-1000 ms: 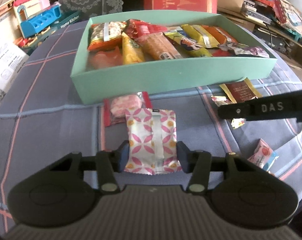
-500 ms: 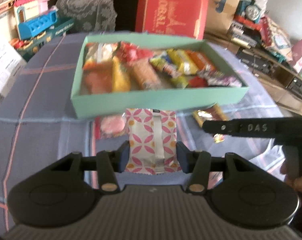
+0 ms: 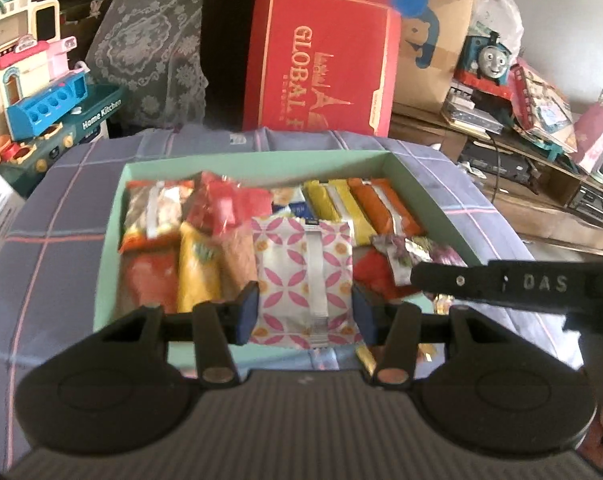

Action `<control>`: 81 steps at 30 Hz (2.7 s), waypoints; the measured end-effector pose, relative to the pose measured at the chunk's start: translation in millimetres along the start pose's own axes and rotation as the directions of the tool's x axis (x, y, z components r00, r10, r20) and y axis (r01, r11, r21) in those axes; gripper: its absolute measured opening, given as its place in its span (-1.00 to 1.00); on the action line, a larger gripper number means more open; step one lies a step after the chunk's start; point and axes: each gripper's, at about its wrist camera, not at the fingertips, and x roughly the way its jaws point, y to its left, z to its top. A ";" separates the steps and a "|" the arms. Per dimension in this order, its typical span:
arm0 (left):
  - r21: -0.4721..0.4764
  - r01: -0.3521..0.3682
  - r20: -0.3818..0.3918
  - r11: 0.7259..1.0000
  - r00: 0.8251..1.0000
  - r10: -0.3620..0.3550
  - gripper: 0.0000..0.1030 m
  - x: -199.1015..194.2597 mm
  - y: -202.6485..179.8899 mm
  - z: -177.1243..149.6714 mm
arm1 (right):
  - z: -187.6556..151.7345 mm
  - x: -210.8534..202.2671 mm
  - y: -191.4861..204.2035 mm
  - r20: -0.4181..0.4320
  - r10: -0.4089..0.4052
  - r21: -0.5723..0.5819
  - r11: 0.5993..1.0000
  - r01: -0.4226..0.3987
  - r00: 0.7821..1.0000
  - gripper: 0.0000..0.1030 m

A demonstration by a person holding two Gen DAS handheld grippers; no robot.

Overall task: Organize snacks
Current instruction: 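Carry both held packets over the green tray, then open both grippers to drop the packets into the tray, then move both grippers to the orange jelly candy and pink candy stick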

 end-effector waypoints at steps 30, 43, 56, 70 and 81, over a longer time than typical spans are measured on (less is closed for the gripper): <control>-0.013 -0.075 -0.081 0.997 0.994 0.074 1.00 40.3 -3.8 -8.0 | 16.0 19.9 -4.0 -0.009 -0.018 0.034 0.999 0.019 1.000 1.00; 0.048 -0.042 -0.152 0.998 0.987 0.049 1.00 -0.4 -15.4 -66.2 | -32.7 -20.2 -15.9 -0.056 -0.101 0.023 0.995 0.102 0.993 1.00; 0.094 0.052 -0.259 0.994 0.965 -0.026 1.00 -24.3 -43.8 -128.4 | -86.7 -46.0 -28.3 -0.126 -0.140 0.032 0.989 0.145 0.982 1.00; 0.210 0.072 -0.305 0.975 0.952 -0.005 1.00 -21.6 -72.9 -156.5 | -113.1 -58.9 -45.4 -0.173 -0.124 0.077 0.987 0.139 0.977 1.00; 0.165 0.042 -0.306 0.985 0.952 0.010 1.00 -15.1 -61.3 -156.0 | -119.8 -52.2 -45.8 -0.203 -0.096 0.097 0.988 0.117 0.974 1.00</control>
